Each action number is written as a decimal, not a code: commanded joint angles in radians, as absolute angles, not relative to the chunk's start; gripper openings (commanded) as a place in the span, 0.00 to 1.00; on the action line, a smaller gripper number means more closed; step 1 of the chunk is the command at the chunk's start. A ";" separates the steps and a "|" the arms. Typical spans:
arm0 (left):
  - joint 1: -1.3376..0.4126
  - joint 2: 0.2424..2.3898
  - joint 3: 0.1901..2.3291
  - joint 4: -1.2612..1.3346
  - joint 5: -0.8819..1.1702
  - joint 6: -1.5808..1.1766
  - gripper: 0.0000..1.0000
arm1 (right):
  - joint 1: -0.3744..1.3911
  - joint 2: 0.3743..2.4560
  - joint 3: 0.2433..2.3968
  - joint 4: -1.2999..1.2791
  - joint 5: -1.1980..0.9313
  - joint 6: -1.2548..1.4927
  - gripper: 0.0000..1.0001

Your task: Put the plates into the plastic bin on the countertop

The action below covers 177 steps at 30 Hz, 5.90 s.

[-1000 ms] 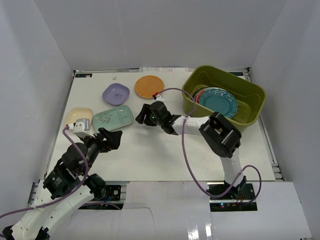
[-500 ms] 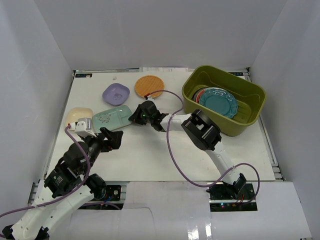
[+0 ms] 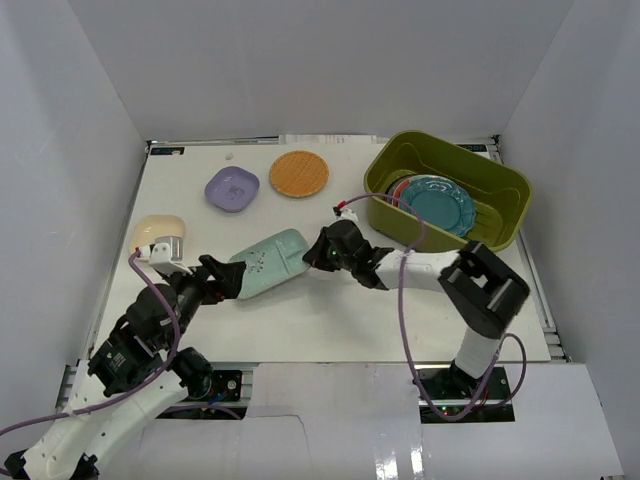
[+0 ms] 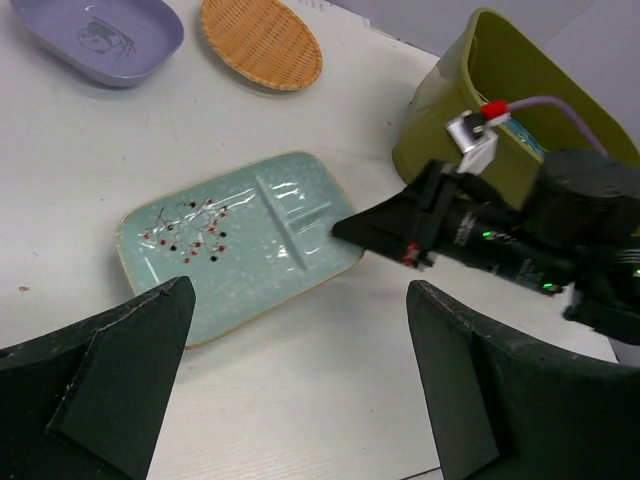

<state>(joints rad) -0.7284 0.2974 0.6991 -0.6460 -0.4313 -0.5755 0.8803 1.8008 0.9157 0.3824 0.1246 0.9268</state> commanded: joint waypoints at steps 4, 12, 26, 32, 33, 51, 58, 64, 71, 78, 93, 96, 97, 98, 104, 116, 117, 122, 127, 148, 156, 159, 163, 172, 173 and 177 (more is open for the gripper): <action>-0.721 0.275 0.695 -0.641 -0.439 -0.571 0.98 | 0.757 1.346 1.038 0.329 0.238 0.741 0.08; -0.719 0.282 0.695 -0.641 -0.428 -0.569 0.98 | 0.220 1.071 1.022 0.105 0.186 0.739 0.08; -0.719 0.331 0.692 -0.637 -0.416 -0.565 0.98 | -0.225 1.166 0.894 0.118 -0.068 0.778 0.08; -0.719 0.386 0.696 -0.634 -0.405 -0.584 0.98 | -0.225 1.204 0.792 0.169 -0.052 0.773 0.08; -0.721 0.400 0.699 -0.632 -0.400 -0.592 0.98 | -0.225 1.206 0.782 0.173 -0.051 0.776 0.08; -0.704 0.914 0.726 -0.336 -0.626 -0.828 0.98 | -0.222 1.158 0.732 0.138 -0.086 0.713 0.83; -0.511 1.101 0.775 -0.213 -0.475 -0.853 0.98 | -0.219 1.033 0.785 0.109 -0.129 0.696 0.98; -0.250 1.325 0.886 -0.169 -0.328 -0.868 0.94 | -0.161 0.983 0.805 0.106 -0.247 0.672 0.98; -0.068 1.627 1.094 -0.193 -0.250 -0.818 0.88 | -0.051 0.922 0.784 0.086 -0.269 0.627 0.98; -0.012 1.845 1.195 -0.166 -0.180 -0.816 0.83 | -0.048 0.874 0.741 0.063 -0.178 0.603 0.98; -0.012 2.042 1.362 -0.186 -0.167 -0.813 0.00 | -0.018 0.804 0.765 0.015 -0.290 0.555 0.92; -0.011 1.944 1.294 -0.176 -0.215 -0.786 0.00 | -0.002 0.822 0.768 0.006 -0.331 0.532 0.92; -0.011 1.910 1.272 -0.172 -0.225 -0.772 0.00 | 0.021 0.830 0.773 0.006 -0.353 0.526 0.92; -0.011 1.875 1.250 -0.172 -0.238 -0.767 0.00 | 0.058 0.848 0.776 0.006 -0.363 0.517 0.92; -0.028 1.510 1.017 -0.121 -0.172 -0.753 0.00 | 0.311 0.977 0.862 0.002 -0.361 0.451 0.90; -0.278 1.001 0.715 -0.167 0.076 -0.706 0.00 | 0.736 1.296 1.222 -0.184 -0.103 0.262 0.98; -0.282 0.980 0.709 -0.173 0.121 -0.703 0.00 | 0.745 1.330 1.238 -0.192 -0.071 0.261 0.97; -0.291 0.867 0.696 -0.192 0.216 -0.673 0.00 | 0.768 1.400 1.276 -0.236 -0.044 0.273 0.95; -0.301 0.859 0.692 -0.186 0.287 -0.669 0.00 | 0.834 1.480 1.325 -0.259 -0.031 0.287 0.86; -0.304 0.651 0.651 -0.408 0.408 -0.397 0.98 | 0.143 1.302 1.223 -0.206 0.181 0.385 0.08; -0.304 0.641 0.632 -0.419 0.336 -0.413 0.98 | -0.061 1.384 1.135 -0.173 0.088 0.440 0.08; -0.304 0.652 0.634 -0.419 0.325 -0.417 0.98 | -0.064 1.404 1.131 -0.175 0.092 0.456 0.19; -0.304 0.686 0.649 -0.431 0.256 -0.455 0.98 | -0.069 1.395 1.124 -0.175 0.101 0.468 0.70; -0.304 0.942 0.660 -0.137 0.270 -0.742 0.85 | -0.008 1.186 1.037 -0.054 -0.073 0.505 0.96; -0.304 0.981 0.661 -0.074 0.235 -0.783 0.84 | 0.020 1.171 1.026 -0.049 -0.096 0.502 0.95; -0.301 1.213 0.693 0.101 0.154 -0.859 0.83 | 0.239 1.100 0.936 0.023 -0.133 0.482 0.90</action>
